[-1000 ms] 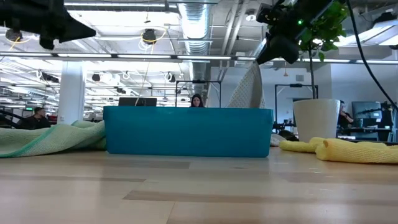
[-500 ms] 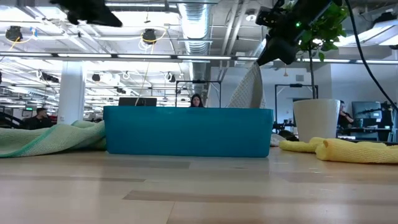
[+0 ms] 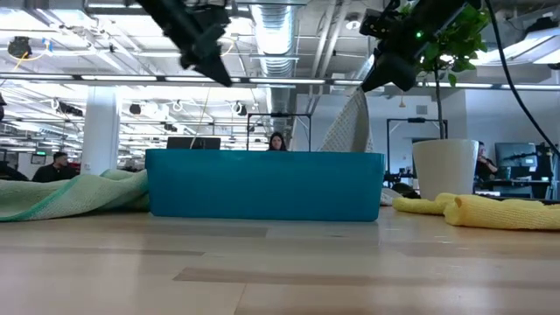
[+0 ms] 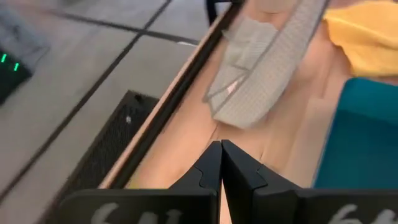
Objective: Fold microfiber towels
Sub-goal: Fold the gray microfiber towel
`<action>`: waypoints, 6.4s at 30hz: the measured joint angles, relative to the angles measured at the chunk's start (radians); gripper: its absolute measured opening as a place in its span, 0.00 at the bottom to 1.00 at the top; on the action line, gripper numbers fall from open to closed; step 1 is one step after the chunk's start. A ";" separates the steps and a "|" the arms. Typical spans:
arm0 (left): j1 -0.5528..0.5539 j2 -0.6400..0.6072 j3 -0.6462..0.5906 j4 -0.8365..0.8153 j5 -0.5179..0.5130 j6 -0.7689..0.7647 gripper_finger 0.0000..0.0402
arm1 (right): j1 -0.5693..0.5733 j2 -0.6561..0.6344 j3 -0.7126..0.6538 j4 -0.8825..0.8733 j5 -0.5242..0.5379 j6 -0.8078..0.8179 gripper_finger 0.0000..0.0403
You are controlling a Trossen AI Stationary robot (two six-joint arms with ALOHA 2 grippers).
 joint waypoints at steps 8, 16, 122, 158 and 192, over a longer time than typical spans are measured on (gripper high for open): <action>0.043 0.204 0.193 -0.131 0.036 0.107 0.04 | 0.008 -0.001 0.013 0.000 -0.001 -0.008 0.04; 0.072 0.407 0.351 -0.235 0.046 0.207 0.20 | 0.008 -0.001 0.014 -0.002 -0.001 -0.008 0.03; 0.077 0.707 0.391 0.185 0.685 0.658 0.26 | 0.028 -0.002 0.014 0.013 -0.185 -0.041 0.03; 0.080 0.694 0.392 0.184 0.512 0.612 0.00 | 0.027 -0.001 0.015 0.054 -0.179 -0.097 0.03; 0.090 0.380 0.391 0.045 0.185 0.283 0.00 | -0.076 -0.001 0.047 0.209 0.011 -0.101 0.03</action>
